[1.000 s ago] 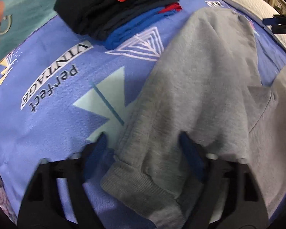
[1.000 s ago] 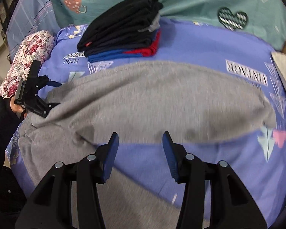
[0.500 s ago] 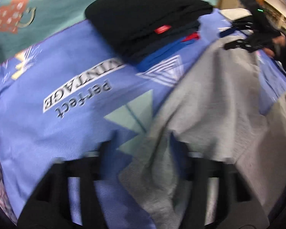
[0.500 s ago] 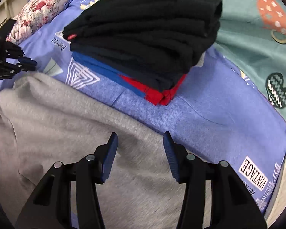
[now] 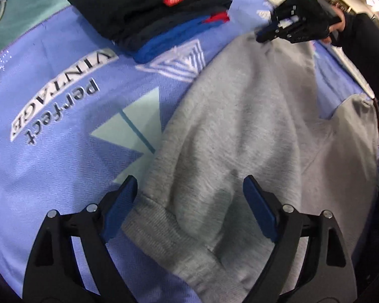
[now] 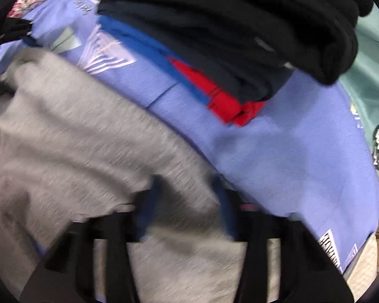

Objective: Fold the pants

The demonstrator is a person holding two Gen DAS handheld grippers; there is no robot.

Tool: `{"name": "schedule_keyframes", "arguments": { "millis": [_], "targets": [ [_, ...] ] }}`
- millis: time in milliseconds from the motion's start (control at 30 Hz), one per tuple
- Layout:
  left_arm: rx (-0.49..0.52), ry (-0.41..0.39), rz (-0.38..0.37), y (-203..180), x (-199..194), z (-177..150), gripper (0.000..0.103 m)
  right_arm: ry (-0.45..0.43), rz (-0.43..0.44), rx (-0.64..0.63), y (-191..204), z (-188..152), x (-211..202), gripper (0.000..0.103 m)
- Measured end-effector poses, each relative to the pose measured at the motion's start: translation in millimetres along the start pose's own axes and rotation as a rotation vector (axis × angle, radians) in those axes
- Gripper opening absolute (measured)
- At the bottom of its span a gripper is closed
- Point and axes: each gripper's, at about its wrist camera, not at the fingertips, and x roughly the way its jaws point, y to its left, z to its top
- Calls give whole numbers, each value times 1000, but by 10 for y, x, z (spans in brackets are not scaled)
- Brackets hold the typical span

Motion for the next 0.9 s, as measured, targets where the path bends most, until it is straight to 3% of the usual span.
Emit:
{"name": "schedule_keyframes", "arguments": {
  "millis": [33, 67, 100, 200, 300, 367, 567, 600, 667, 733, 800, 900],
  "targets": [
    [-14, -29, -16, 8, -112, -41, 87, -6, 7, 4, -8, -46, -45, 0],
    [-37, -61, -33, 83, -194, -57, 87, -7, 84, 26, -26, -124, -101, 0],
    [-74, -87, -36, 185, -274, -59, 88, -18, 107, 20, 1, -207, -146, 0],
    [-140, -49, 53, 364, -212, -62, 88, -10, 61, 15, 62, -419, -147, 0],
    [-78, 13, 101, 252, 2, -21, 86, -81, 24, 72, -2, -472, -273, 0],
    [21, 41, 200, 70, 171, 26, 85, -136, 19, 89, -16, -464, -395, 0],
    [-2, 32, 254, 184, 281, 233, 85, -152, 7, 118, 36, -402, -453, 1],
    [12, 37, 249, 147, 281, 227, 82, -154, 12, 121, 46, -428, -441, 1],
    [84, 33, 201, -23, 242, 193, 46, -151, 15, 128, 69, -517, -451, 2],
    [149, 73, 123, -223, 275, 150, 33, -146, 23, 140, 65, -633, -428, 2],
    [193, 69, 157, -334, 301, 127, 33, -145, 33, 149, 52, -689, -436, 3],
    [114, 93, 116, -207, 283, 162, 37, -150, 36, 157, 71, -661, -424, 3]
  ]
}}
